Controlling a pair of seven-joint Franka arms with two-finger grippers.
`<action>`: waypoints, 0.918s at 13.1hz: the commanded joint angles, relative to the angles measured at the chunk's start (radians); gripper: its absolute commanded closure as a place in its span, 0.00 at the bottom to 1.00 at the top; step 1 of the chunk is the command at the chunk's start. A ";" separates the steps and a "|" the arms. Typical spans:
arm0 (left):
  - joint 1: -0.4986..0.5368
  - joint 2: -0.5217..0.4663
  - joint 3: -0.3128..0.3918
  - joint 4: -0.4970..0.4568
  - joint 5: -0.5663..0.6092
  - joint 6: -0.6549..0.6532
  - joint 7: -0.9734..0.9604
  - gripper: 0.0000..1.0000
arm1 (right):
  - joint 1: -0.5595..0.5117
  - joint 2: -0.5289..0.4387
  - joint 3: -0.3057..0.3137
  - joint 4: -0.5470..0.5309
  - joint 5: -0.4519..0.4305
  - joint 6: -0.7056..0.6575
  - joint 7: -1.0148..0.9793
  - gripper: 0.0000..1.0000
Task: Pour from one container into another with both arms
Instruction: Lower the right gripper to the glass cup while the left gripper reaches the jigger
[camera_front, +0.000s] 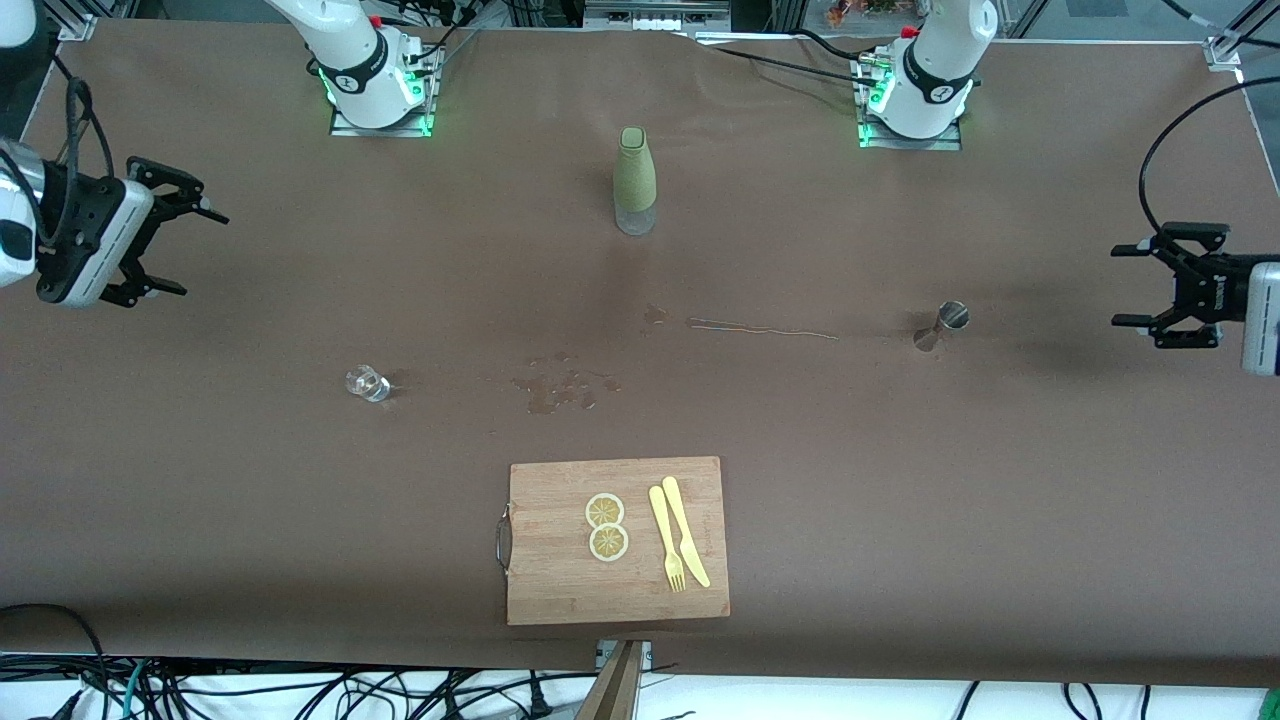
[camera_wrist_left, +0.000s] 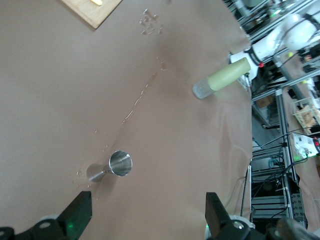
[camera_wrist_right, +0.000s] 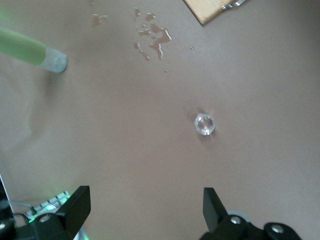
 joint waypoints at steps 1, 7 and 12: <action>0.043 0.095 0.001 -0.054 -0.095 -0.012 0.212 0.00 | -0.031 0.020 -0.011 -0.036 0.089 0.034 -0.187 0.00; 0.109 0.324 0.006 -0.155 -0.257 -0.003 0.729 0.00 | -0.099 0.170 -0.106 -0.053 0.304 0.037 -0.642 0.00; 0.107 0.422 0.010 -0.192 -0.356 0.002 1.082 0.00 | -0.171 0.316 -0.126 -0.092 0.491 0.025 -0.986 0.00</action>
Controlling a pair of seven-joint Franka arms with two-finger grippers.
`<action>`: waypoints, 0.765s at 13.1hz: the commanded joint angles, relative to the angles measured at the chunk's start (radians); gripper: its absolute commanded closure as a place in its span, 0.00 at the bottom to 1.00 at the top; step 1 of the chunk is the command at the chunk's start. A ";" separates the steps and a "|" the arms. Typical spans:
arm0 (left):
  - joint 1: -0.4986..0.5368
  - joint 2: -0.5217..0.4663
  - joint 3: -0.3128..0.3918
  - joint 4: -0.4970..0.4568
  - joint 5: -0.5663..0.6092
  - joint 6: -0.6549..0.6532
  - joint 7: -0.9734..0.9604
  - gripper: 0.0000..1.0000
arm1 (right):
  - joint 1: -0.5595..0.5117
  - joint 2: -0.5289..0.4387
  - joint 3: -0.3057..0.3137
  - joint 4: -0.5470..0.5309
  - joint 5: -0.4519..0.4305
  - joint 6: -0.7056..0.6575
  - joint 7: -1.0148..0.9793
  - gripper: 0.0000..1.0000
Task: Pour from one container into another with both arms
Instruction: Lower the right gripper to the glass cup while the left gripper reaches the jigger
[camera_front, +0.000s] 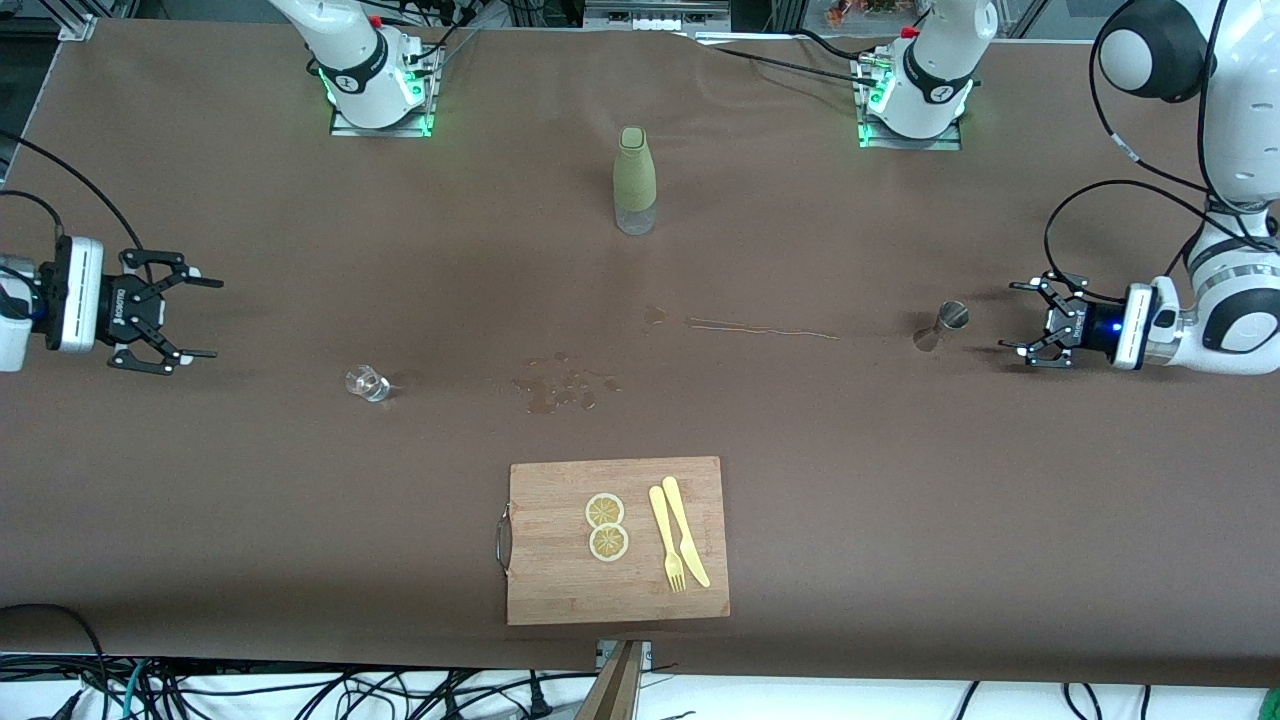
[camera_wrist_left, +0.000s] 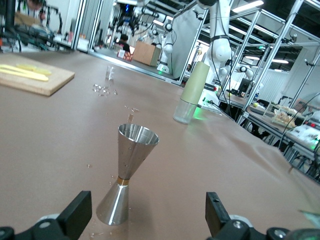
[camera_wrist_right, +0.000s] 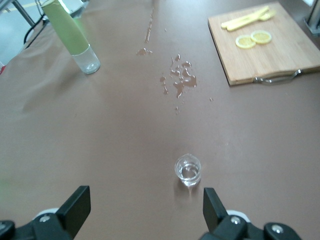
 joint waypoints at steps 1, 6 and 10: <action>-0.006 0.013 0.008 -0.056 -0.078 0.016 0.188 0.00 | -0.033 0.064 0.003 -0.017 0.086 -0.011 -0.145 0.00; -0.015 0.025 0.008 -0.130 -0.173 0.079 0.366 0.00 | -0.059 0.274 0.003 0.003 0.301 -0.063 -0.291 0.00; -0.033 0.051 0.004 -0.133 -0.207 0.087 0.426 0.00 | -0.062 0.379 0.003 0.056 0.364 -0.065 -0.359 0.00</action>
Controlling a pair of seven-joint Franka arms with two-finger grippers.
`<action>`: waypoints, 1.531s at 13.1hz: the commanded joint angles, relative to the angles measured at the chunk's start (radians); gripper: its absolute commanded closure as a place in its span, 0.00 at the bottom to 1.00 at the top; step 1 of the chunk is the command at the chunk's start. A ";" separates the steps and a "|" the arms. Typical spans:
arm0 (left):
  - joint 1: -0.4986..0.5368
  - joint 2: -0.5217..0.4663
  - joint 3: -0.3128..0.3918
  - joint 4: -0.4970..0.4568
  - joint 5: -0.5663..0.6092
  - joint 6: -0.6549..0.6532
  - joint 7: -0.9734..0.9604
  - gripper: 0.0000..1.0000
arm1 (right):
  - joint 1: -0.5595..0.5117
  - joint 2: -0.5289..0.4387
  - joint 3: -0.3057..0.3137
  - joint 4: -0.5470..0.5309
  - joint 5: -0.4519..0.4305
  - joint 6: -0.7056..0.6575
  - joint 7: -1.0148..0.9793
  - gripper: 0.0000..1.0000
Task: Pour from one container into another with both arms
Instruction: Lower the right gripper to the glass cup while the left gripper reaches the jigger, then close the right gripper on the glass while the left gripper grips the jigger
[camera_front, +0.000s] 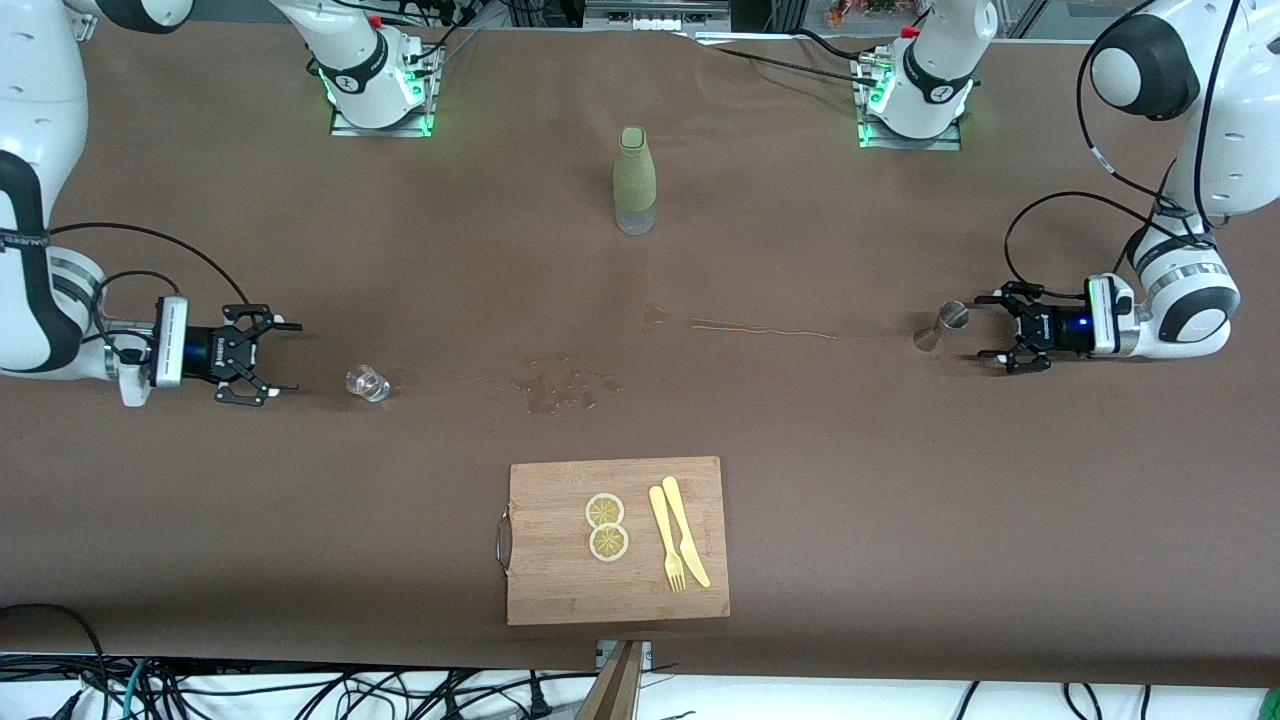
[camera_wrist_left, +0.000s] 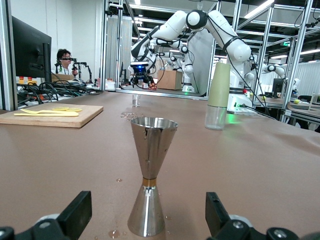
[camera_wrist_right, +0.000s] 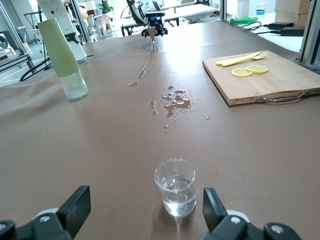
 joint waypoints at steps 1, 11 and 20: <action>-0.029 0.013 0.003 -0.028 -0.030 0.049 0.188 0.00 | -0.015 0.078 0.004 0.090 0.054 -0.035 -0.031 0.00; -0.060 0.032 -0.054 -0.034 -0.049 0.074 0.198 0.00 | 0.047 0.255 0.009 0.188 0.191 -0.036 -0.176 0.00; -0.063 0.024 -0.054 -0.057 -0.043 0.066 0.198 0.03 | 0.094 0.283 0.009 0.152 0.244 -0.026 -0.223 0.00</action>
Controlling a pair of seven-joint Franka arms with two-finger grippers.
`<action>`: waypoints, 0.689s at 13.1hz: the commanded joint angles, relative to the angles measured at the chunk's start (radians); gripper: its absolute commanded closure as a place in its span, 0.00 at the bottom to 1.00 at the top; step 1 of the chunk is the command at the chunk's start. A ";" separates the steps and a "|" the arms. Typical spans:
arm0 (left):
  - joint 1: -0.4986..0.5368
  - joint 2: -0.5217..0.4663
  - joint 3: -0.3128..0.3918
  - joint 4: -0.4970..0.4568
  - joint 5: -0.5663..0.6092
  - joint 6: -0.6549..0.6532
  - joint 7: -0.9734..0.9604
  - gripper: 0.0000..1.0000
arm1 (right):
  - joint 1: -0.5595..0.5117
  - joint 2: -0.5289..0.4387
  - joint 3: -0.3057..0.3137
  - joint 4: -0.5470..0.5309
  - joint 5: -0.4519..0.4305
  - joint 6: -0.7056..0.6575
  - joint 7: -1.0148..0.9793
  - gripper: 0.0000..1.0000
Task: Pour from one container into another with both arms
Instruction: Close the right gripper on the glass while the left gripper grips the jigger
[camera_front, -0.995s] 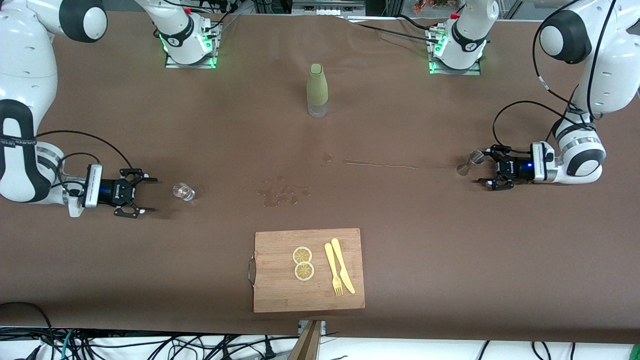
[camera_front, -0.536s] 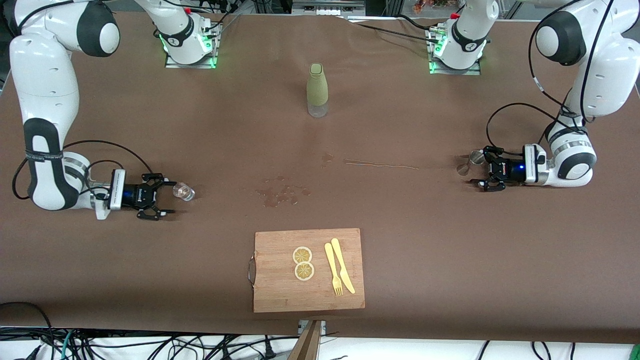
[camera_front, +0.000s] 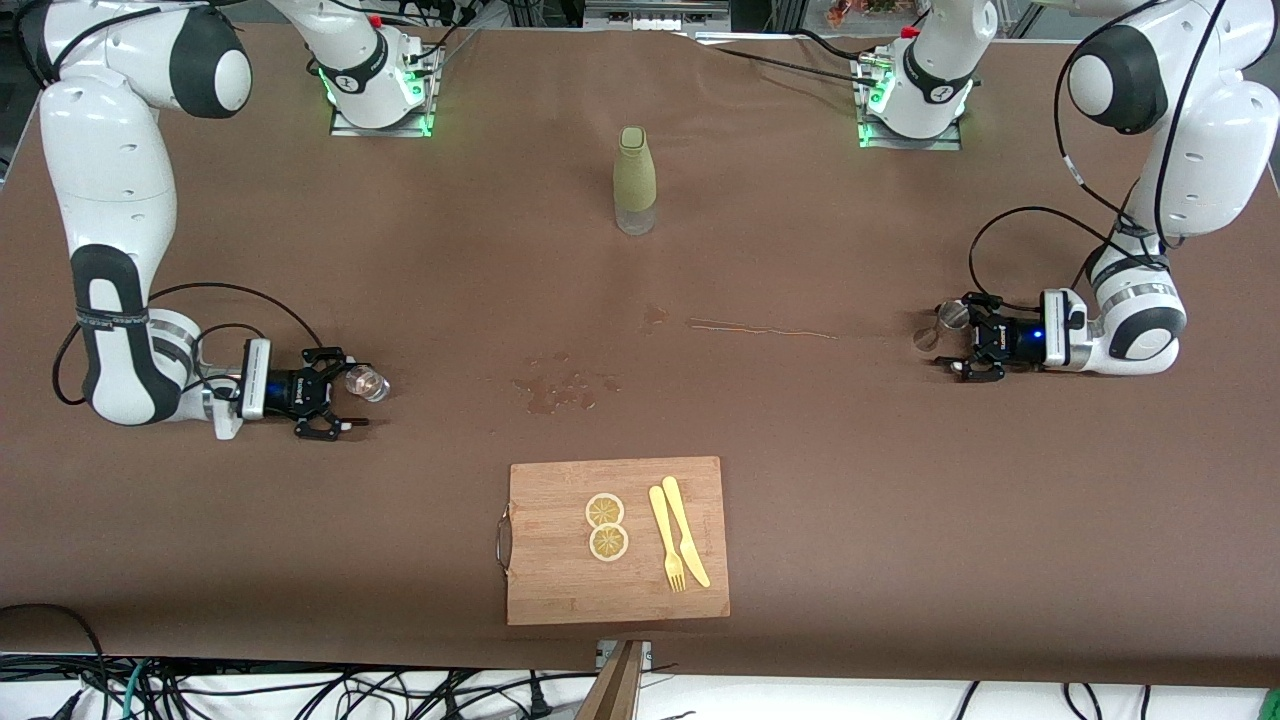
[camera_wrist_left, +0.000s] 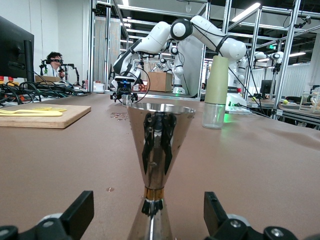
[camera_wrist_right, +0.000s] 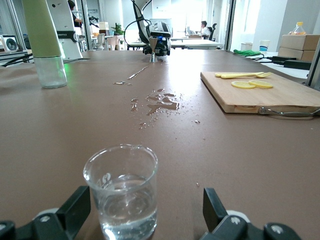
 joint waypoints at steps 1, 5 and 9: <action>-0.014 -0.017 0.012 -0.069 -0.021 0.013 0.183 0.03 | 0.015 0.008 -0.005 -0.017 0.037 -0.011 -0.014 0.00; -0.014 -0.063 0.012 -0.112 -0.014 0.000 0.182 0.02 | 0.024 0.008 -0.004 -0.023 0.043 -0.015 -0.012 0.01; -0.014 -0.087 0.013 -0.134 -0.011 0.005 0.183 0.10 | 0.029 0.009 0.018 -0.023 0.055 -0.014 -0.014 0.01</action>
